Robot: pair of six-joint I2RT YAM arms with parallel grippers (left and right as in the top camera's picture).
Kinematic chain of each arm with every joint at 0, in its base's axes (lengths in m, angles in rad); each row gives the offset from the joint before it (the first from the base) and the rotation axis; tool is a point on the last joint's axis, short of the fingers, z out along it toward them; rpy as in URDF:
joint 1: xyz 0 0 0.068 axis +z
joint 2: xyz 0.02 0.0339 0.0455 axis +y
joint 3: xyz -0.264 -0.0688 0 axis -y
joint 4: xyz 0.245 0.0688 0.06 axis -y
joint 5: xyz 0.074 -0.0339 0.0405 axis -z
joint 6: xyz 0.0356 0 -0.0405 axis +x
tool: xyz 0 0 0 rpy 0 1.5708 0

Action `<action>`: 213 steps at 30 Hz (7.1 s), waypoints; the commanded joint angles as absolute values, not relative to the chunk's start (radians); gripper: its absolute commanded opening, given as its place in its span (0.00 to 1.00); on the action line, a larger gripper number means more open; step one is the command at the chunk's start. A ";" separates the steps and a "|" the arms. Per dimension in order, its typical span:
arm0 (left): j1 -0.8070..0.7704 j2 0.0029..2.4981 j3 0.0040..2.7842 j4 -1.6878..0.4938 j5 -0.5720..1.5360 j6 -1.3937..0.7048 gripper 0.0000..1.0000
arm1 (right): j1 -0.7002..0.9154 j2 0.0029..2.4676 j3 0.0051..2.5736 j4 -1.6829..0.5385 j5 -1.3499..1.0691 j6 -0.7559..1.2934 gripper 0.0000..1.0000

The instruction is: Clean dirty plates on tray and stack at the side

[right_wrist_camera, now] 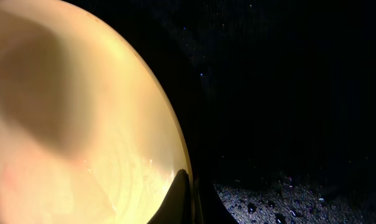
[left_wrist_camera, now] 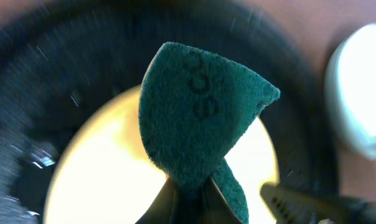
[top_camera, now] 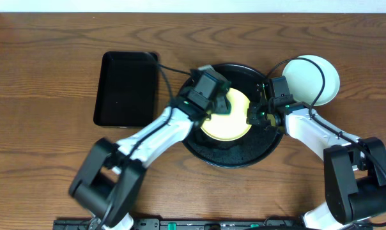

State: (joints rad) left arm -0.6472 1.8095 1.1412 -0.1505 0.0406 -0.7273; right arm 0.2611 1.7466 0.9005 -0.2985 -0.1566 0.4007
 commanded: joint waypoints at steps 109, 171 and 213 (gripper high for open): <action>-0.015 1.686 1.128 -0.351 -0.119 -0.360 0.76 | 0.780 1.337 1.131 0.022 0.995 -0.743 0.01; -0.016 1.337 1.128 -0.471 -0.119 -0.447 0.85 | -0.319 1.713 1.129 -0.318 0.128 0.591 0.01; -0.016 1.337 1.128 -0.471 -0.119 -0.447 0.86 | -0.135 0.981 0.817 -0.816 -0.484 0.426 0.99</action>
State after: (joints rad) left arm -0.0185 1.3350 1.1351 -0.4679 -0.1104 -0.4450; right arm -0.1467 0.9962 0.8177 -0.8246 -0.2981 0.4137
